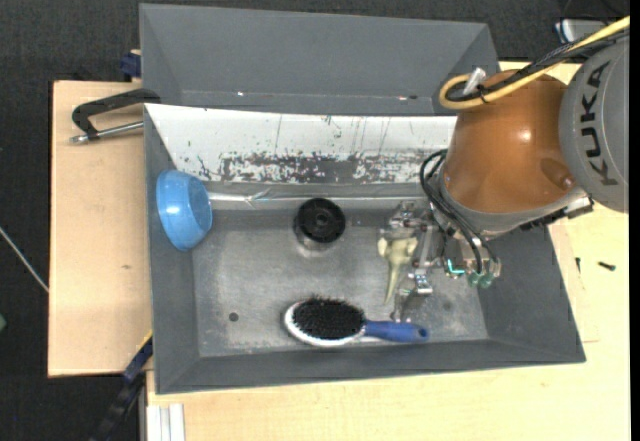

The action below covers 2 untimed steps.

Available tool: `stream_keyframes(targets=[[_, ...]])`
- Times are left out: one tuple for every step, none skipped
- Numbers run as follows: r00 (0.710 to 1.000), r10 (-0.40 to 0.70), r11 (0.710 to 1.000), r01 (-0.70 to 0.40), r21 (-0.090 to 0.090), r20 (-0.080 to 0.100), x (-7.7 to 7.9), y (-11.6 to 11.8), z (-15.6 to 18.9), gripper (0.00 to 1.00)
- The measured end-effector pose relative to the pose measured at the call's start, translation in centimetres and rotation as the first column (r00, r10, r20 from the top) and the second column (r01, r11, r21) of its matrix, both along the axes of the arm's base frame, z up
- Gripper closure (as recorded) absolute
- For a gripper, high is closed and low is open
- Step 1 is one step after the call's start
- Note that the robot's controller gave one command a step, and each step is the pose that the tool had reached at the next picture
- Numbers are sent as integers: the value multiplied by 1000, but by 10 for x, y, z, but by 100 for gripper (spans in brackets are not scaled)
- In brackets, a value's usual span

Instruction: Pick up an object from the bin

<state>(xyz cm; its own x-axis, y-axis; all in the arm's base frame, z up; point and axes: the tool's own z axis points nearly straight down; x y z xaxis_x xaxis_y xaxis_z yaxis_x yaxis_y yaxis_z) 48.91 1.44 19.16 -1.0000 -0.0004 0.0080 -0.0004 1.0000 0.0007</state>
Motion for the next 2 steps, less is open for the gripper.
stream_keyframes(targets=[[956, 292, 956, -292, 2, 16, 6, 76, -120, 0], [994, 105, 995, -105, 1, 15, 8, 81, -90, 0]])
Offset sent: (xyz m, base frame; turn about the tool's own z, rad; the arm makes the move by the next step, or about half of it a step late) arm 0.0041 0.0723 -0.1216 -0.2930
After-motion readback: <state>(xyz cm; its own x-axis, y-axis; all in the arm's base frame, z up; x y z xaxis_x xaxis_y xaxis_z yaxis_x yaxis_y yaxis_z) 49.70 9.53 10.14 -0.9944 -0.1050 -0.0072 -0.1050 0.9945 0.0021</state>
